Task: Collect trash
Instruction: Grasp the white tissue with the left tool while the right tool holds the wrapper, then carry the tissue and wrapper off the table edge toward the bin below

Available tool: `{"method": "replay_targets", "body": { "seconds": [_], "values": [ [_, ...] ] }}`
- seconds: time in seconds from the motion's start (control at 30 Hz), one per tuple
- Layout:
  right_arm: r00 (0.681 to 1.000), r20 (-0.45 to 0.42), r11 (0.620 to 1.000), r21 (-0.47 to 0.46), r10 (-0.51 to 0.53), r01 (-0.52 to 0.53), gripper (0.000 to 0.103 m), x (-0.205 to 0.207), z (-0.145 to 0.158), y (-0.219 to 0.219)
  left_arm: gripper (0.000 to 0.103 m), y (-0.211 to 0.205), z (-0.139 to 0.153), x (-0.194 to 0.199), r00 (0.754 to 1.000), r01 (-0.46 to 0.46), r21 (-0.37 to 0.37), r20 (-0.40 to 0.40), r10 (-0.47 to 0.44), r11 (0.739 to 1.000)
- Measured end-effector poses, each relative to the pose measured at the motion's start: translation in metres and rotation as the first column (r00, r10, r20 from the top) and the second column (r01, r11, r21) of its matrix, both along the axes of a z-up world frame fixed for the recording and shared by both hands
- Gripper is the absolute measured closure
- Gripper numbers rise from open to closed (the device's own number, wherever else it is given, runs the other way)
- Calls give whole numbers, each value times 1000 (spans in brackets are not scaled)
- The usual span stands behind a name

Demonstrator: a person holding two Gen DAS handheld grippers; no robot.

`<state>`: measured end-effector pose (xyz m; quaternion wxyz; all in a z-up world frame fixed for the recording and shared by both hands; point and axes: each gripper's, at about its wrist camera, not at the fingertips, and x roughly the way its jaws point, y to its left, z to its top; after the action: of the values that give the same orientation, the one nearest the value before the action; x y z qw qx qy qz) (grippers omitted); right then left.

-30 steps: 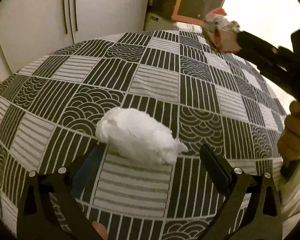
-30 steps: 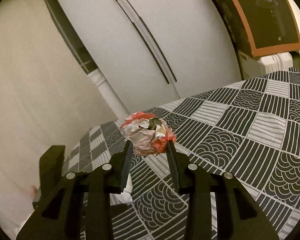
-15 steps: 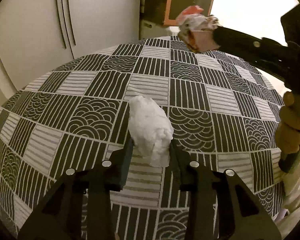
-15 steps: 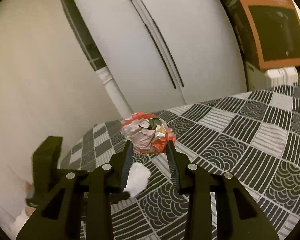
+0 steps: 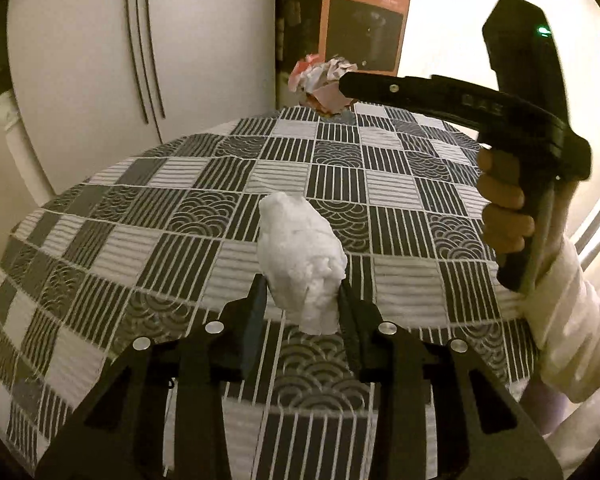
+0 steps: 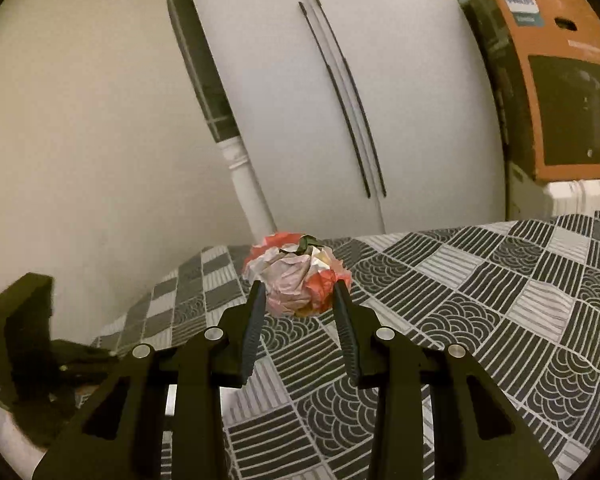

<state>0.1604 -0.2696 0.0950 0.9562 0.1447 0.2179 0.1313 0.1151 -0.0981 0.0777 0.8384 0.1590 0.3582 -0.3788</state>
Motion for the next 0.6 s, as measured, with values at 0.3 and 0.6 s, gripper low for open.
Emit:
{"method": "replay_targets", "body": {
  "seconds": [0.3, 0.6],
  "values": [
    [1000, -1, 995, -102, 5, -5, 75, -51, 7, 35, 67, 38, 16, -44, 997, 72, -60, 42, -69, 996],
    [998, -59, 988, -152, 8, -17, 75, -106, -9, 63, 67, 59, -2, -73, 995, 97, -130, -3, -99, 987]
  ]
}}
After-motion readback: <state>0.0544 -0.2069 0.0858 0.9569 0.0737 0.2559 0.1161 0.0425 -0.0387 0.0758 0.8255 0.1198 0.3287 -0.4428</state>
